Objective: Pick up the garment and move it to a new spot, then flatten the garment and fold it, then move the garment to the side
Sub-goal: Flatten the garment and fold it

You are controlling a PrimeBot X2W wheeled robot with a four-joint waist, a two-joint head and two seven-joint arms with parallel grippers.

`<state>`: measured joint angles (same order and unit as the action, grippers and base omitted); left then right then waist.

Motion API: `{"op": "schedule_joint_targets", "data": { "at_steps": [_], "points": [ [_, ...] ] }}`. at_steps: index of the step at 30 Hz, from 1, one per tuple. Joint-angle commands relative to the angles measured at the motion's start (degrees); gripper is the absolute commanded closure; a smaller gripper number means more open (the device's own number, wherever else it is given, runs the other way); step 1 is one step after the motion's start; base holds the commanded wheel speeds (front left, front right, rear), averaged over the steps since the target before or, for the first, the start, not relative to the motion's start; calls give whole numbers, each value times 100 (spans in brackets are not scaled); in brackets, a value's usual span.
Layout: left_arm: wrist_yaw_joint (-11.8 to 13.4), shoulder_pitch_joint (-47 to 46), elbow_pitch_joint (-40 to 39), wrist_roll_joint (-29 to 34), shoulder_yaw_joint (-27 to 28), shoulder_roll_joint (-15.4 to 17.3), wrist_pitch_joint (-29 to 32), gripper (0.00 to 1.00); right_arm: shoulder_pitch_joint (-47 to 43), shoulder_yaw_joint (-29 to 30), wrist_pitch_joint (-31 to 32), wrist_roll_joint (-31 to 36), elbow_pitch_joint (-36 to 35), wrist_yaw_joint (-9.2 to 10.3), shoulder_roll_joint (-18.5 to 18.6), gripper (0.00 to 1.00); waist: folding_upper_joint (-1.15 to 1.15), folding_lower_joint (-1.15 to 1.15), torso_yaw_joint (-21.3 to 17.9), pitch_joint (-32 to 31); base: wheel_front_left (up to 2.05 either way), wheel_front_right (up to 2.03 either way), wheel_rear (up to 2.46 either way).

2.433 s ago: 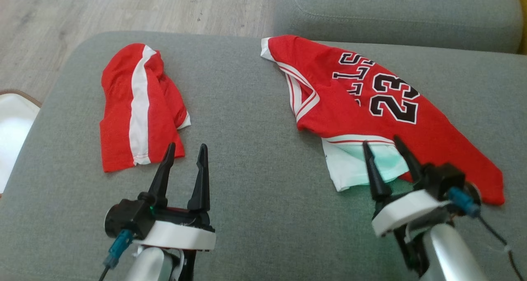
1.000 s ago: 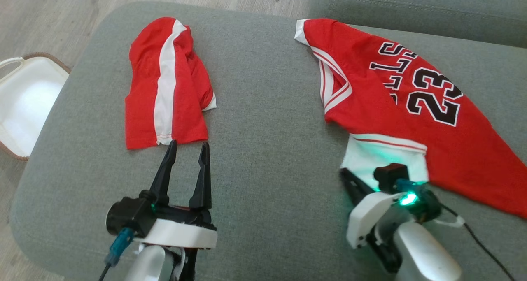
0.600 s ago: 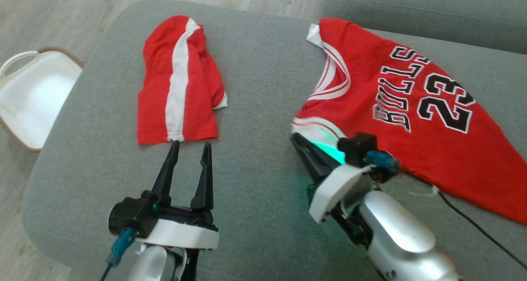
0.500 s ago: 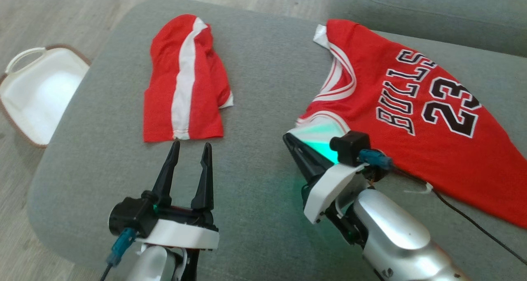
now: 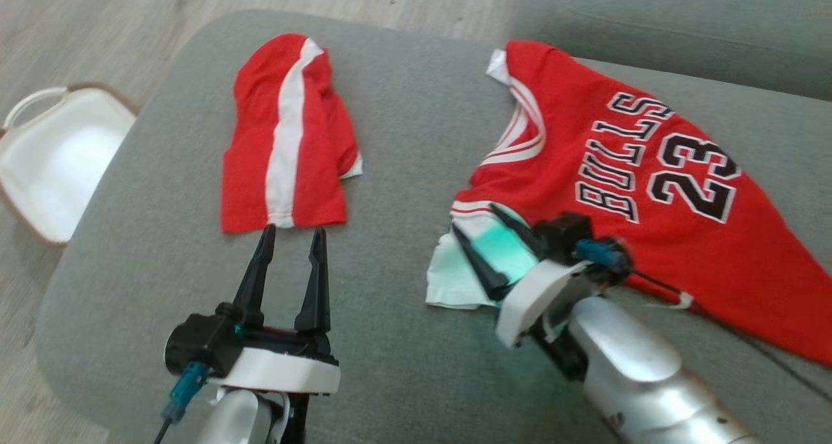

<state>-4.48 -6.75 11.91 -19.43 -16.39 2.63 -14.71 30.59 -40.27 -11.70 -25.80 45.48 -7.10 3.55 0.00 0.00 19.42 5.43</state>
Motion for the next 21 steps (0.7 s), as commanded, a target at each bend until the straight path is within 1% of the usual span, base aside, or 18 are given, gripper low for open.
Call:
{"op": "schedule_joint_targets", "data": {
  "at_steps": [1,3,6,9,11,13,17,19,21],
  "points": [
    [34,-123,-212,62,227,25,-29,0,188,158,-130,174,-89,-39,-68,0,0,0,-164,-98,0,0,0],
    [36,-87,-230,87,239,25,-29,0,96,697,-241,475,-41,-39,-42,0,0,0,-304,-169,0,0,0],
    [53,-13,-257,112,270,25,-29,0,-144,1610,-309,1097,-178,-39,128,0,0,0,-526,-257,0,0,0],
    [59,61,-289,136,278,25,-29,0,-548,2586,-325,1757,-672,-39,215,0,0,0,-745,-280,0,0,0],
    [41,89,-280,159,244,25,-29,0,-917,3196,-327,2130,-1144,-39,178,0,0,0,-853,-288,0,0,0],
    [29,115,-265,172,228,25,-29,0,-1323,3714,-328,2355,-1600,-39,88,0,0,0,-952,-308,0,0,0],
    [15,181,-224,161,234,25,-29,0,-2023,4372,-329,2609,-2553,-39,-39,0,0,0,-1137,-348,0,0,0],
    [-3,204,-210,202,222,25,-29,0,-2345,4590,-329,2636,-2891,-39,-59,0,0,0,-1214,-363,0,0,0],
    [-4,228,-207,179,219,25,-29,0,-2618,4635,-329,2513,-3079,-39,-63,0,0,0,-1281,-374,0,0,0]
  ]
}}
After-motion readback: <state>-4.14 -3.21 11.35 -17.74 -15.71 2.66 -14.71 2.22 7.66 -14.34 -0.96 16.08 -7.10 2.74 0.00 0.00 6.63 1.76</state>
